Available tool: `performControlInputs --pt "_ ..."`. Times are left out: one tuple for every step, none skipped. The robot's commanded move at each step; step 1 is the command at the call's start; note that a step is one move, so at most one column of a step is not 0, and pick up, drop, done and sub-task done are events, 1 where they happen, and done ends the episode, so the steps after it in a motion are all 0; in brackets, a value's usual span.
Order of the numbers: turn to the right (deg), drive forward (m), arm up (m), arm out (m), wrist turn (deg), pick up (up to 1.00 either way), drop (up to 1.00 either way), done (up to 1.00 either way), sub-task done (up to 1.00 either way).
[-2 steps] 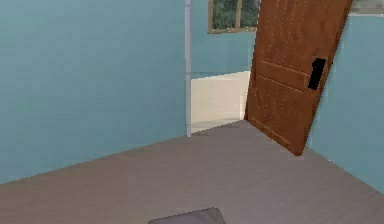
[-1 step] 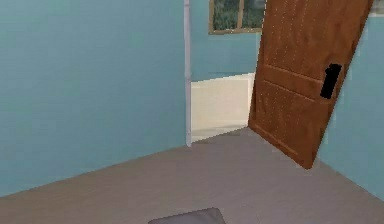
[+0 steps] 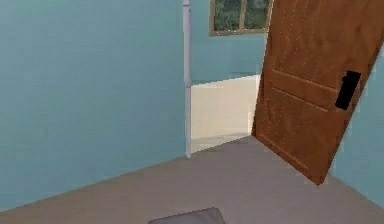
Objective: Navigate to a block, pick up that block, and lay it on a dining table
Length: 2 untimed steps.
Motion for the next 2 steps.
performControlInputs --pt "12.0 0.0 0.0 0.0 0.0 0.0 0.0 0.0 0.0" --pt "0.0 1.0 0.0 0.0 0.0 0.0 0.0 0.0 0.0"
